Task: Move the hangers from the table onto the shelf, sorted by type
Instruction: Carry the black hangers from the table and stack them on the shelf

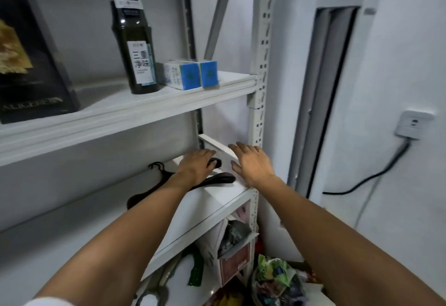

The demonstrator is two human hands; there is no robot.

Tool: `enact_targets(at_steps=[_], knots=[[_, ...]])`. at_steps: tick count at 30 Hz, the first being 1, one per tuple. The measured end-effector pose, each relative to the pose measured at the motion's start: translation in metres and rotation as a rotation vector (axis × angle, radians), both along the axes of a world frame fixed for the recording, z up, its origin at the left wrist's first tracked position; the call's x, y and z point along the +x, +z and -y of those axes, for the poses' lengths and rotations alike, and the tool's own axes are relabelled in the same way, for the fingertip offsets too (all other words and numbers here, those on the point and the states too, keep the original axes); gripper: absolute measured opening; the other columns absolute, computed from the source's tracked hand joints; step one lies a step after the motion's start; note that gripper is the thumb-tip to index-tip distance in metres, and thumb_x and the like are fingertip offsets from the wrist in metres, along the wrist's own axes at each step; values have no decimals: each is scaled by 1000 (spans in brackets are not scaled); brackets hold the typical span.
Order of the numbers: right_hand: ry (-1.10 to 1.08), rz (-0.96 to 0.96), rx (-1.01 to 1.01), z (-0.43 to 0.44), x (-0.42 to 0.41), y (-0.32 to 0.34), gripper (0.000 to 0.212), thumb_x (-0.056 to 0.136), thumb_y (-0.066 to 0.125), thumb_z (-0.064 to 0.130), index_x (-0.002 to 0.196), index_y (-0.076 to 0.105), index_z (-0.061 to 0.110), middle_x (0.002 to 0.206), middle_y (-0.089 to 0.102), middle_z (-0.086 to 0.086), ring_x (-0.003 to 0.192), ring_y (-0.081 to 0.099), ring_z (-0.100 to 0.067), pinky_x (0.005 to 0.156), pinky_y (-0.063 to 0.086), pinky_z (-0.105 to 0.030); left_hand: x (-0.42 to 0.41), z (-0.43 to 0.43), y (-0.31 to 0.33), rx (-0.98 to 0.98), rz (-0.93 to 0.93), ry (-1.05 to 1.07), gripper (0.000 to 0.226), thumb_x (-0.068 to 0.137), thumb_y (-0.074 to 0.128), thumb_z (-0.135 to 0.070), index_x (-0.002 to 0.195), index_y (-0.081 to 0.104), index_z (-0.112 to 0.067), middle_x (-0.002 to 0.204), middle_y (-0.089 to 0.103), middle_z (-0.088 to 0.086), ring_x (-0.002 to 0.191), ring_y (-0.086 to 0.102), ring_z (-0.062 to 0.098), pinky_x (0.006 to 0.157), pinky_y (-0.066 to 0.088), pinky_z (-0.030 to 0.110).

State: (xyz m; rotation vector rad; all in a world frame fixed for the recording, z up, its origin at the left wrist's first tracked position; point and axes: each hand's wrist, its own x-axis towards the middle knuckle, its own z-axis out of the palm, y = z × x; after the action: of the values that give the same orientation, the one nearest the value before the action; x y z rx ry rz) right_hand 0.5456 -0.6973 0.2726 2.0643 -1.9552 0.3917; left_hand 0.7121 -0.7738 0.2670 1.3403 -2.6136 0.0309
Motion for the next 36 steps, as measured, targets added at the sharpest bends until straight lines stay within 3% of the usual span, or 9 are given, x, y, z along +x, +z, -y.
enact_targets(at_steps=[9, 19, 26, 36], knots=[[-366, 28, -17, -112, -116, 14, 52, 96, 42, 36, 145, 31, 21, 149, 36, -4, 131, 41, -22, 107, 28, -35, -156, -62, 32, -37, -18, -328, 46, 100, 34, -36, 142, 36, -19, 144, 44, 4, 129, 44, 28, 109, 34, 40], [-894, 91, 40, -330, -254, -22, 52, 97, 41, 40, 145, 30, 22, 138, 48, -3, 117, 52, -25, 101, 33, -36, -353, -231, 27, 24, -53, -798, 46, 100, 32, -36, 143, 34, -19, 146, 42, 3, 128, 44, 27, 108, 32, 37], [-1196, 151, 39, -476, -287, -52, 50, 98, 37, 39, 144, 31, 21, 139, 47, -2, 125, 46, -23, 104, 30, -34, -433, -364, 4, 61, -6, -1069, 46, 101, 31, -36, 144, 32, -21, 148, 39, 1, 132, 39, 24, 111, 27, 35], [-1538, 243, 101, -628, -271, -100, 45, 97, 37, 39, 139, 37, 20, 135, 51, -4, 123, 47, -24, 103, 31, -37, -479, -519, -50, 73, 150, -1366, 45, 101, 31, -34, 142, 34, -16, 144, 44, 7, 129, 41, 27, 108, 31, 37]])
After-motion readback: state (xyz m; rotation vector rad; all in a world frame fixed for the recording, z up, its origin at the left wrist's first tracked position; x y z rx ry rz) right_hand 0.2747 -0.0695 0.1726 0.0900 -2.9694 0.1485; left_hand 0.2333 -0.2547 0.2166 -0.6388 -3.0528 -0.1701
